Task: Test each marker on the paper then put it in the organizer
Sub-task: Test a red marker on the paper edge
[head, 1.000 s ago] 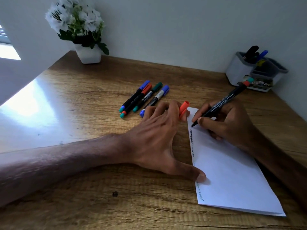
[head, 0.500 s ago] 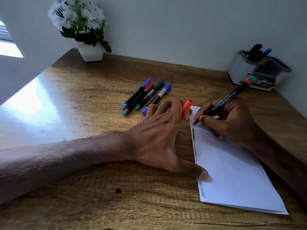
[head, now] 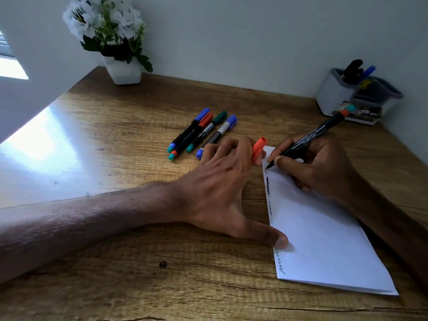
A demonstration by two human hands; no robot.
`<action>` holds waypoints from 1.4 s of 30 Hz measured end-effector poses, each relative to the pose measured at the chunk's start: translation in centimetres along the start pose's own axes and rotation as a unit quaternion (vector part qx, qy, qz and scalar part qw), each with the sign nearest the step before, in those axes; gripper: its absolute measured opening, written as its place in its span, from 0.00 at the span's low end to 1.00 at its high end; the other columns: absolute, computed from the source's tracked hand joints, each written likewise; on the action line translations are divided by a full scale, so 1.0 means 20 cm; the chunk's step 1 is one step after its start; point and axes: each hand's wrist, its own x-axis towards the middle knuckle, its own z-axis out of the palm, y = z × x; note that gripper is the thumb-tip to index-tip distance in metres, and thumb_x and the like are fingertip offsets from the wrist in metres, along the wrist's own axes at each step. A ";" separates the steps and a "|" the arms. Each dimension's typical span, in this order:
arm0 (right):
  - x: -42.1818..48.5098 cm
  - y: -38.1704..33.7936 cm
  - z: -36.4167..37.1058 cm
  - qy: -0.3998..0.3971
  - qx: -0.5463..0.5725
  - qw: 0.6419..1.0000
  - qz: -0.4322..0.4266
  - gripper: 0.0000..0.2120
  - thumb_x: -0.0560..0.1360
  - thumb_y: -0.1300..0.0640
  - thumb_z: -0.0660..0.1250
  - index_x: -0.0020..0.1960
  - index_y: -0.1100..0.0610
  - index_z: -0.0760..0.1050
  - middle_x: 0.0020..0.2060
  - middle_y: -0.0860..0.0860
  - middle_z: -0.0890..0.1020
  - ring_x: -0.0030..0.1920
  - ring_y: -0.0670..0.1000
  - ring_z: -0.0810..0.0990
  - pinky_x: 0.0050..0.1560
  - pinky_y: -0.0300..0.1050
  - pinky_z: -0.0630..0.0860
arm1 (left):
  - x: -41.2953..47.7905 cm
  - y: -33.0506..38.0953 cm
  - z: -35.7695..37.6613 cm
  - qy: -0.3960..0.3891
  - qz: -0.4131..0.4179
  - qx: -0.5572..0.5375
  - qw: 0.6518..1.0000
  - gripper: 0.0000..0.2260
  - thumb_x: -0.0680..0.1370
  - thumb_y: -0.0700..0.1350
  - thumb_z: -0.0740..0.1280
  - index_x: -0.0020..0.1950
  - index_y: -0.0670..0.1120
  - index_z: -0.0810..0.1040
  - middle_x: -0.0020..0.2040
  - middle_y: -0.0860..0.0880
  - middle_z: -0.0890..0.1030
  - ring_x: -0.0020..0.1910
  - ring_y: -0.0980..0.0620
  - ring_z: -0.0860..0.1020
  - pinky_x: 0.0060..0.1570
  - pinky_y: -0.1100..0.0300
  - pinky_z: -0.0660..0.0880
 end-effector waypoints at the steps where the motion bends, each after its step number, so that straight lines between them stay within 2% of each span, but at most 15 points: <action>1: 0.00 0.00 0.00 0.001 0.003 1.000 0.003 0.06 0.75 0.65 0.71 0.43 0.57 0.84 0.35 0.48 0.85 0.19 0.45 0.73 0.19 0.37 0.68 | 0.00 0.00 0.00 -0.004 -0.001 0.002 1.000 0.44 0.59 0.79 0.70 0.58 0.52 0.58 0.53 0.58 0.59 0.54 0.57 0.57 0.62 0.62 0.57; 11: 0.01 0.03 0.00 0.008 0.006 1.000 0.007 0.04 0.76 0.63 0.71 0.44 0.57 0.84 0.37 0.51 0.86 0.17 0.49 0.72 0.17 0.38 0.68 | 0.00 0.00 0.00 -0.022 -0.014 0.003 1.000 0.44 0.59 0.79 0.70 0.57 0.51 0.57 0.54 0.57 0.59 0.53 0.56 0.57 0.62 0.62 0.59; 18: 0.01 0.02 0.01 0.021 0.016 0.999 0.023 0.04 0.77 0.63 0.71 0.45 0.59 0.84 0.33 0.51 0.85 0.17 0.48 0.71 0.17 0.37 0.67 | 0.00 0.00 0.00 -0.014 -0.009 0.002 1.000 0.43 0.59 0.79 0.69 0.57 0.53 0.56 0.52 0.59 0.58 0.53 0.56 0.57 0.62 0.62 0.58; 22: 0.02 0.03 0.00 0.068 0.120 0.988 0.069 0.06 0.77 0.67 0.68 0.45 0.62 0.83 0.30 0.52 0.80 0.24 0.51 0.72 0.18 0.39 0.68 | 0.00 0.00 0.00 -0.003 -0.007 -0.006 1.000 0.49 0.58 0.80 0.70 0.67 0.52 0.60 0.56 0.58 0.60 0.58 0.55 0.60 0.67 0.57 0.63; 25: 0.03 0.03 -0.03 0.091 0.174 0.978 0.070 0.07 0.79 0.67 0.66 0.47 0.62 0.83 0.33 0.56 0.79 0.28 0.49 0.73 0.20 0.39 0.69 | 0.00 -0.01 0.01 0.012 -0.003 -0.008 1.000 0.48 0.58 0.79 0.71 0.66 0.51 0.61 0.57 0.57 0.62 0.59 0.54 0.62 0.68 0.55 0.64; 28: 0.03 0.03 -0.04 0.098 0.180 0.977 0.062 0.05 0.79 0.67 0.67 0.49 0.62 0.82 0.34 0.56 0.80 0.30 0.49 0.75 0.21 0.39 0.70 | 0.00 -0.01 0.01 0.020 0.003 -0.014 1.000 0.42 0.60 0.79 0.70 0.59 0.53 0.59 0.55 0.59 0.60 0.57 0.56 0.61 0.61 0.61 0.65; 31: 0.04 0.02 -0.05 0.101 0.187 0.976 0.046 0.05 0.78 0.68 0.68 0.49 0.60 0.80 0.34 0.55 0.82 0.31 0.50 0.77 0.22 0.41 0.72 | 0.00 -0.02 -0.01 0.028 -0.019 -0.096 0.995 0.41 0.66 0.79 0.65 0.67 0.54 0.62 0.62 0.58 0.65 0.62 0.55 0.65 0.61 0.63 0.65; 33: 0.04 0.01 -0.06 0.106 0.192 0.975 0.031 0.04 0.78 0.68 0.68 0.50 0.61 0.79 0.35 0.55 0.83 0.32 0.51 0.78 0.23 0.42 0.73 | -0.01 -0.03 -0.01 0.070 -0.034 -0.173 0.982 0.32 0.74 0.74 0.58 0.68 0.54 0.66 0.63 0.58 0.70 0.65 0.57 0.68 0.61 0.60 0.68; 36: 0.04 0.01 -0.08 0.110 0.210 0.971 0.018 0.03 0.79 0.66 0.67 0.51 0.64 0.79 0.37 0.57 0.83 0.33 0.51 0.80 0.24 0.42 0.75 | -0.02 -0.03 0.01 0.172 -0.029 -0.234 0.956 0.21 0.84 0.60 0.51 0.61 0.47 0.73 0.55 0.52 0.77 0.55 0.55 0.76 0.53 0.58 0.73; 38: 0.04 0.00 -0.09 0.103 0.241 0.965 0.016 0.06 0.82 0.64 0.63 0.51 0.65 0.79 0.38 0.59 0.83 0.34 0.53 0.81 0.25 0.43 0.75 | -0.01 -0.03 0.01 0.224 -0.007 -0.233 0.946 0.18 0.87 0.52 0.50 0.55 0.46 0.77 0.48 0.49 0.79 0.48 0.52 0.77 0.46 0.61 0.73; 40: 0.05 -0.01 -0.09 0.097 0.258 0.961 0.015 0.08 0.82 0.63 0.62 0.51 0.65 0.79 0.39 0.61 0.84 0.35 0.55 0.82 0.26 0.43 0.76 | -0.01 -0.04 0.02 0.230 0.003 -0.224 0.947 0.16 0.88 0.48 0.52 0.52 0.47 0.78 0.43 0.53 0.78 0.44 0.55 0.77 0.41 0.65 0.72; 42: 0.05 -0.02 -0.08 0.099 0.252 0.962 0.015 0.06 0.82 0.65 0.62 0.52 0.64 0.78 0.41 0.62 0.86 0.36 0.57 0.84 0.27 0.45 0.77 | 0.00 -0.05 0.03 0.217 0.002 -0.207 0.954 0.14 0.87 0.48 0.55 0.52 0.47 0.79 0.40 0.58 0.76 0.41 0.59 0.77 0.38 0.68 0.70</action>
